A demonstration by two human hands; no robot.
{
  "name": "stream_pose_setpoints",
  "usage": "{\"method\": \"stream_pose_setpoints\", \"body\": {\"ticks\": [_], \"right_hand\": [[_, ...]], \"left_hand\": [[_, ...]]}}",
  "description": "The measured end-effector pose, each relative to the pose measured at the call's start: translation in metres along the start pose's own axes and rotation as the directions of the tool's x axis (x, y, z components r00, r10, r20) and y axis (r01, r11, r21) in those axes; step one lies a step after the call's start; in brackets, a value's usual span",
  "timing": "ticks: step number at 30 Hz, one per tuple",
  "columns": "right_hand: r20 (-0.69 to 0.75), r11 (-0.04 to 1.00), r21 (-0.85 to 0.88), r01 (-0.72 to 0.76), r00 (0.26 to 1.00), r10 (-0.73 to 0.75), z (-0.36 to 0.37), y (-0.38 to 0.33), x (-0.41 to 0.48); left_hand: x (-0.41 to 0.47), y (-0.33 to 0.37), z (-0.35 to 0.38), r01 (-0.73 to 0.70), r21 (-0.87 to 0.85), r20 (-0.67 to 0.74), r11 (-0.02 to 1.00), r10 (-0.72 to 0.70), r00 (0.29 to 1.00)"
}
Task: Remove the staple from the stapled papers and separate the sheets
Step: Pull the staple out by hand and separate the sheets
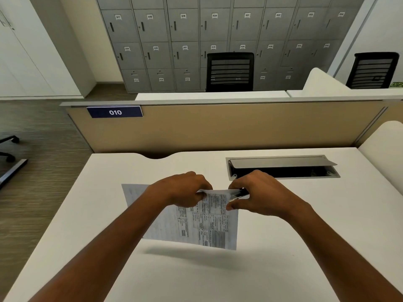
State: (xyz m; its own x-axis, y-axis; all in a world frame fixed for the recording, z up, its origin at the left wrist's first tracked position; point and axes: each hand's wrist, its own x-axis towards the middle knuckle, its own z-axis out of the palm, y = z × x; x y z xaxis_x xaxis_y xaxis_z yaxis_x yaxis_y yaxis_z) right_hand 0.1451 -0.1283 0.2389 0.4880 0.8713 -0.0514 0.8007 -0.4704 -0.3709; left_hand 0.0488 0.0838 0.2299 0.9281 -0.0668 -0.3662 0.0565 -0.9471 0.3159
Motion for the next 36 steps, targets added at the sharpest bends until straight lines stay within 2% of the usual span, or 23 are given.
{"method": "stream_pose_setpoints", "body": {"ticks": [24,28,31,34,36], "right_hand": [[-0.024,0.994,-0.085,0.066,0.997,-0.068,0.009,0.008,0.007],[0.044,0.999,0.033,0.011,0.999,-0.012,0.011,0.015,0.005],[0.044,0.962,0.264,-0.075,0.997,0.066,0.010,0.027,-0.001],[-0.075,0.857,0.511,-0.076,0.988,0.132,0.015,0.044,-0.012],[-0.114,0.718,0.688,-0.104,0.962,0.249,0.024,0.052,-0.023]], "left_hand": [[0.008,0.001,0.003,0.005,0.019,0.006,1.000,-0.005,1.000],[0.009,0.002,0.006,-0.008,-0.009,0.036,1.000,0.008,0.999],[0.008,-0.001,0.007,0.003,-0.052,0.041,0.999,-0.001,0.999],[0.007,-0.006,0.008,-0.001,-0.089,0.020,0.996,0.003,1.000],[0.007,-0.011,0.009,-0.022,-0.156,-0.006,0.988,0.021,1.000]]}}
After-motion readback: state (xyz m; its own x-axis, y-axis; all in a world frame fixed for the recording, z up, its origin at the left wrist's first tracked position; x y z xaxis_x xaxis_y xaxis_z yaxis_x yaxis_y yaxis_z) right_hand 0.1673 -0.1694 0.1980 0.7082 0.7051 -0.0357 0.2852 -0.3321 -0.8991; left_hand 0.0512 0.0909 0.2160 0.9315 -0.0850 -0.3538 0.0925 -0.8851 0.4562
